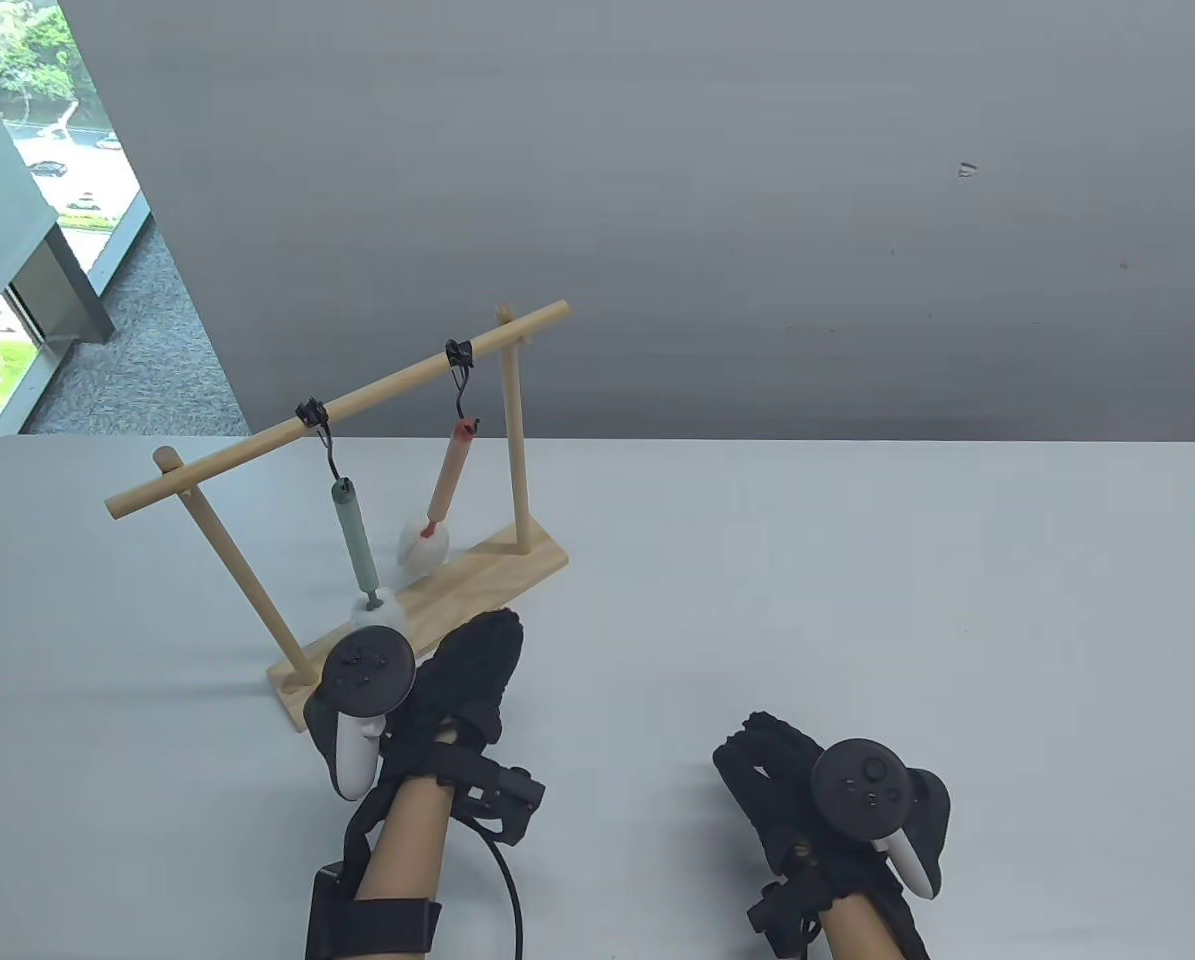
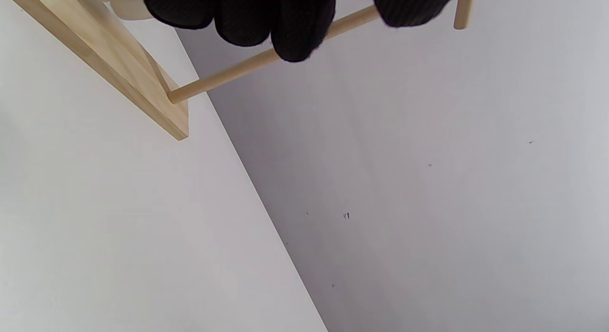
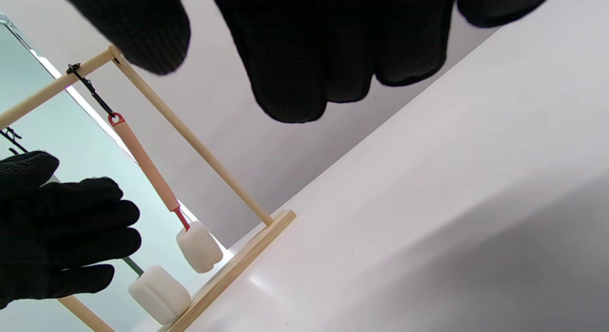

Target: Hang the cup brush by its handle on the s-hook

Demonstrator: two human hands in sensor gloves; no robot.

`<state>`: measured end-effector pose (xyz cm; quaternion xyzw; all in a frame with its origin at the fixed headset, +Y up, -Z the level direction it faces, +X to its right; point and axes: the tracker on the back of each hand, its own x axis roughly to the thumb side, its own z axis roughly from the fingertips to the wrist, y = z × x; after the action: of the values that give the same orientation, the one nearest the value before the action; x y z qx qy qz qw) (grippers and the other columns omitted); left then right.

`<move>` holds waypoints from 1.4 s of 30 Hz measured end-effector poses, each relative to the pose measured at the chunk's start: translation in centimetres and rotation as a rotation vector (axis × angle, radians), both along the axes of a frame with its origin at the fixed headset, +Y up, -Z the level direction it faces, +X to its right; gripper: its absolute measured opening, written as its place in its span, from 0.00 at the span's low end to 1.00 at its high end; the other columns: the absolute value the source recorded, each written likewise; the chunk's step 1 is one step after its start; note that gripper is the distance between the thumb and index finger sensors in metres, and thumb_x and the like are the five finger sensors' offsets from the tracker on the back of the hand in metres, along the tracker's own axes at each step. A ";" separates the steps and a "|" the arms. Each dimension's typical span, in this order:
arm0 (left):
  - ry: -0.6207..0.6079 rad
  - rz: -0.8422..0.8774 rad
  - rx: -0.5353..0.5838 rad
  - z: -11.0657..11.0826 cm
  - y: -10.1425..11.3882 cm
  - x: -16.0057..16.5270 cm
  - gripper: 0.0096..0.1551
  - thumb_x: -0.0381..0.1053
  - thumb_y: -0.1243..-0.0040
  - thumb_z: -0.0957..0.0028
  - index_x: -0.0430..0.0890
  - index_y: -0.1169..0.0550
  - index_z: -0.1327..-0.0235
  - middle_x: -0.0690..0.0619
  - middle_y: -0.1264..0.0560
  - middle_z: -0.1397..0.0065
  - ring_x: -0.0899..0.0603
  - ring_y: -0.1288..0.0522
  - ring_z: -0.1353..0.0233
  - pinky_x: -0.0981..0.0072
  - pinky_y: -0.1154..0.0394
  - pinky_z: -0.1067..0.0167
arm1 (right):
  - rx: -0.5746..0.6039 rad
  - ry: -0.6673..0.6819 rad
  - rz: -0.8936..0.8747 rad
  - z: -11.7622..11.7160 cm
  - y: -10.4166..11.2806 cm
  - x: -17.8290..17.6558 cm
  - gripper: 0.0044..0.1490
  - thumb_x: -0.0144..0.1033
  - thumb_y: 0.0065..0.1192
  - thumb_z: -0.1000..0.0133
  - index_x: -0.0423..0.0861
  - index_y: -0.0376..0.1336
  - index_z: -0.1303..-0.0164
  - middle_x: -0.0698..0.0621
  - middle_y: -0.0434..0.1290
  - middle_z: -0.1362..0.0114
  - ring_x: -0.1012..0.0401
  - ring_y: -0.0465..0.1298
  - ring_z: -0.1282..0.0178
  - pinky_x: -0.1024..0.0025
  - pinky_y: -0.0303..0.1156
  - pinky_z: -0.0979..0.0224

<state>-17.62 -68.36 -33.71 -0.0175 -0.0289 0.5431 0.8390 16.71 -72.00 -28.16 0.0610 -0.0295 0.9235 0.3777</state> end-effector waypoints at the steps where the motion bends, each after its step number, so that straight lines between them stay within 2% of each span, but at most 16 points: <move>1: -0.014 -0.012 0.004 0.3 -0.1 0.3 0.33 0.63 0.49 0.46 0.44 0.25 0.35 0.37 0.33 0.24 0.26 0.34 0.25 0.27 0.48 0.32 | -0.001 -0.001 -0.001 0.0 0.0 0.1 0.39 0.51 0.54 0.42 0.30 0.70 0.41 0.32 0.66 0.27 0.32 0.65 0.28 0.31 0.55 0.33; 8: -0.106 -0.162 0.046 3.2 -1.3 3.0 0.34 0.63 0.49 0.46 0.43 0.26 0.34 0.36 0.33 0.23 0.25 0.35 0.25 0.26 0.49 0.32 | 0.011 -0.031 0.071 0.3 0.5 0.9 0.39 0.51 0.55 0.42 0.29 0.70 0.41 0.31 0.66 0.27 0.31 0.64 0.27 0.30 0.53 0.33; 11: -0.123 -0.252 0.072 4.2 -1.7 4.2 0.36 0.63 0.50 0.46 0.43 0.28 0.32 0.35 0.36 0.22 0.24 0.37 0.24 0.26 0.49 0.32 | 0.132 -0.115 0.075 0.5 1.3 1.4 0.39 0.50 0.55 0.43 0.29 0.70 0.41 0.31 0.66 0.27 0.31 0.64 0.28 0.30 0.52 0.32; 13: -0.126 -0.311 0.087 4.7 -1.8 5.0 0.37 0.63 0.49 0.47 0.42 0.29 0.30 0.34 0.38 0.21 0.24 0.38 0.23 0.26 0.50 0.32 | 0.166 -0.131 0.115 0.5 1.5 1.6 0.39 0.50 0.55 0.43 0.28 0.70 0.41 0.31 0.65 0.27 0.31 0.63 0.27 0.29 0.50 0.32; 15: -0.133 -0.386 0.103 5.1 -1.8 5.6 0.38 0.63 0.50 0.47 0.43 0.31 0.29 0.34 0.39 0.20 0.24 0.40 0.23 0.26 0.51 0.32 | 0.177 -0.138 0.163 0.6 1.6 1.6 0.41 0.50 0.55 0.43 0.29 0.68 0.37 0.31 0.63 0.25 0.31 0.62 0.26 0.26 0.43 0.32; 17: -0.151 -0.478 0.119 5.5 -1.9 6.3 0.40 0.64 0.50 0.47 0.43 0.33 0.27 0.34 0.41 0.20 0.24 0.42 0.22 0.25 0.52 0.31 | 0.198 -0.131 0.217 0.6 1.6 1.4 0.43 0.52 0.55 0.43 0.29 0.66 0.33 0.30 0.60 0.23 0.30 0.59 0.24 0.24 0.37 0.33; 20: -0.264 -0.647 0.158 6.1 -3.2 7.8 0.44 0.67 0.53 0.47 0.46 0.40 0.22 0.34 0.49 0.17 0.23 0.50 0.19 0.24 0.55 0.31 | 0.232 -0.056 0.284 0.6 1.6 0.7 0.48 0.55 0.53 0.43 0.31 0.59 0.25 0.29 0.55 0.20 0.29 0.55 0.22 0.23 0.33 0.33; 23: -0.327 -0.880 0.146 6.4 -4.6 9.3 0.47 0.70 0.56 0.48 0.48 0.47 0.20 0.34 0.56 0.16 0.23 0.56 0.18 0.23 0.58 0.31 | 0.238 0.012 0.331 0.7 1.6 -0.1 0.51 0.58 0.52 0.43 0.35 0.52 0.20 0.29 0.49 0.17 0.29 0.50 0.19 0.23 0.30 0.34; 26: -0.350 -1.047 0.130 6.6 -5.1 10.2 0.49 0.73 0.60 0.49 0.51 0.55 0.20 0.36 0.63 0.16 0.24 0.62 0.17 0.23 0.61 0.31 | 0.239 0.050 0.400 0.7 1.4 -0.7 0.53 0.59 0.51 0.44 0.38 0.46 0.17 0.31 0.43 0.16 0.30 0.45 0.17 0.23 0.26 0.34; 32: -0.351 -1.079 0.145 6.8 -5.6 9.7 0.53 0.78 0.66 0.52 0.56 0.69 0.26 0.38 0.73 0.19 0.25 0.73 0.19 0.23 0.65 0.31 | 0.246 0.115 0.584 0.3 0.6 -2.0 0.54 0.61 0.49 0.45 0.43 0.39 0.16 0.33 0.34 0.15 0.32 0.36 0.15 0.24 0.21 0.34; 36: -0.326 -1.090 0.128 6.7 -5.8 9.2 0.54 0.78 0.67 0.52 0.56 0.69 0.26 0.38 0.74 0.20 0.25 0.75 0.20 0.23 0.67 0.31 | 0.233 0.147 0.692 0.4 0.0 -3.1 0.55 0.61 0.49 0.45 0.44 0.38 0.17 0.36 0.31 0.15 0.33 0.32 0.15 0.24 0.19 0.34; 42: -0.329 -1.126 0.115 6.7 -5.8 9.2 0.54 0.79 0.67 0.53 0.56 0.70 0.26 0.38 0.76 0.20 0.25 0.76 0.21 0.23 0.67 0.32 | 0.242 0.172 0.730 0.8 -0.1 -3.9 0.55 0.62 0.49 0.45 0.45 0.36 0.17 0.36 0.30 0.16 0.34 0.32 0.15 0.24 0.20 0.34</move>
<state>-8.45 -74.20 -26.99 -0.0689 -0.1744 0.0019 0.9823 12.84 -72.10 -27.39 0.1889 -0.0827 0.9784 0.0155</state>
